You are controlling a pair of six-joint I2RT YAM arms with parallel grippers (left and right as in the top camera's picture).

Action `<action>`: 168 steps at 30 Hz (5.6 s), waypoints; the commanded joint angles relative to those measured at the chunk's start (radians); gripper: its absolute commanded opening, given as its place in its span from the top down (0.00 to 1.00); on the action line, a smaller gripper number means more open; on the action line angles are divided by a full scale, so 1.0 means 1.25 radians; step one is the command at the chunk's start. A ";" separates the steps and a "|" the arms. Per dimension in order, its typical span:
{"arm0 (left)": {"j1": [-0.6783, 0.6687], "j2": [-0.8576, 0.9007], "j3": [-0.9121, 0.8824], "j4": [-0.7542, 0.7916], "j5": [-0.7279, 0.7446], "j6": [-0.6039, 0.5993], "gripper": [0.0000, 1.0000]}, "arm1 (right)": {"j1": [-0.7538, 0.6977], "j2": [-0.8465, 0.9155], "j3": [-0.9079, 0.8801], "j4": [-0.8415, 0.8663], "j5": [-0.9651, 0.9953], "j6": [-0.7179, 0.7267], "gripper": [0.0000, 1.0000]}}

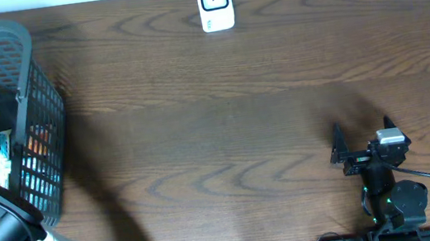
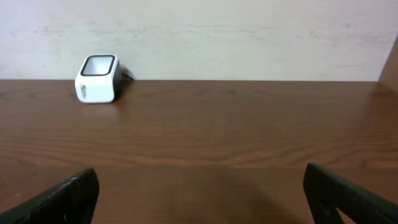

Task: Scan the item barcode
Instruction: 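Reach the left gripper into the grey basket and grasp the yellow snack bag, then lift the yellow bag out and drop it on the table near the scanner, then reach the left gripper into the basket and grasp the small green-white box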

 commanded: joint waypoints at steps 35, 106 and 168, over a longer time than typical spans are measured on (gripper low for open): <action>0.007 -0.257 0.017 0.011 0.084 -0.346 0.93 | -0.004 -0.003 -0.001 -0.003 -0.002 0.003 0.01; -0.910 -0.191 0.016 0.426 0.274 -0.661 0.14 | -0.004 -0.003 -0.001 -0.003 -0.002 0.003 0.01; -0.101 0.000 0.002 -0.214 -0.005 -0.553 0.11 | -0.004 -0.003 -0.001 -0.003 -0.002 0.003 0.01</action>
